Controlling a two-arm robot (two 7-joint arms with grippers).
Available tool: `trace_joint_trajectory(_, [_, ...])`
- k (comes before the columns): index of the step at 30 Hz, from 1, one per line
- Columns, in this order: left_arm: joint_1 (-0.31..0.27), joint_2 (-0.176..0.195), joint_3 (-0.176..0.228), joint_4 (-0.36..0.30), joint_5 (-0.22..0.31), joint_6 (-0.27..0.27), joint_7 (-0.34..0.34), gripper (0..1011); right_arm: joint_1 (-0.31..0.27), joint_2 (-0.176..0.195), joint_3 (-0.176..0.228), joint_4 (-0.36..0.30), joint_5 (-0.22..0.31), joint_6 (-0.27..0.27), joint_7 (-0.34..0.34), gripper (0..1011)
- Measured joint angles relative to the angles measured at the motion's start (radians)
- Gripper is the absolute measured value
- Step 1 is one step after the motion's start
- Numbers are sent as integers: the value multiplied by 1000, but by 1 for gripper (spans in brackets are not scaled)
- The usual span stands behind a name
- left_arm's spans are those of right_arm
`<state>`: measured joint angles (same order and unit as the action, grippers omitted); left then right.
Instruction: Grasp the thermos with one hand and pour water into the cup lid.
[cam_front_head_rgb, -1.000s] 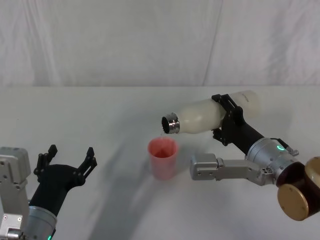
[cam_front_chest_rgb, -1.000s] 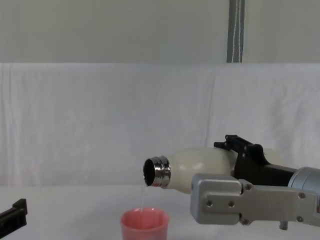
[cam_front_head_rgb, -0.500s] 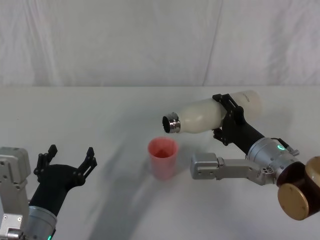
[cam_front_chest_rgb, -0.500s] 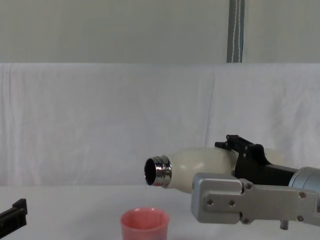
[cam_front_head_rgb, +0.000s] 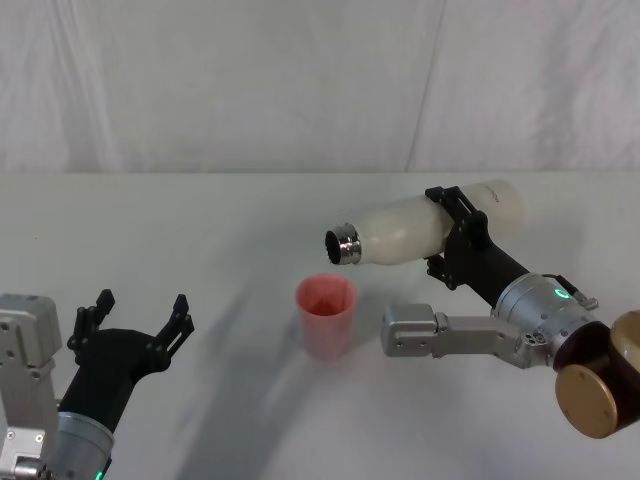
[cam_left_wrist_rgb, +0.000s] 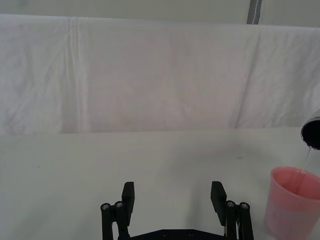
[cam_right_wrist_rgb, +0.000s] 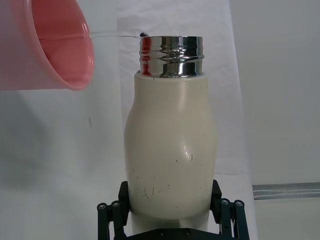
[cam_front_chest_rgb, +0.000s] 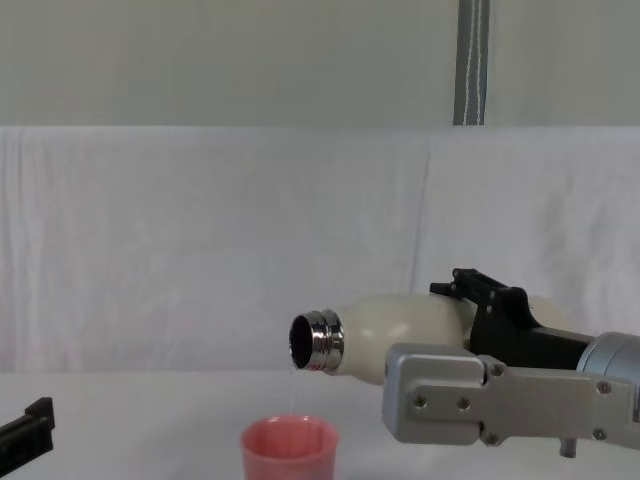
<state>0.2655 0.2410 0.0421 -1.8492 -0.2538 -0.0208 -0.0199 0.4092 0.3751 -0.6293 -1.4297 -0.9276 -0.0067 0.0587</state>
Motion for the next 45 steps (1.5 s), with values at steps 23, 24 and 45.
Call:
trace_joint_trajectory(23, [0, 0, 0, 0, 0, 0, 0, 1001, 2, 0, -3, 5, 2, -5, 1, 950])
trace_joint_trajectory(24, [0, 0, 0, 0, 0, 0, 0, 1001, 2, 0, -3, 5, 2, -5, 1, 950])
trace_joint_trajectory(45, [0, 0, 0, 0, 0, 0, 0, 1001, 2, 1, -5, 5, -2, -3, -2, 950])
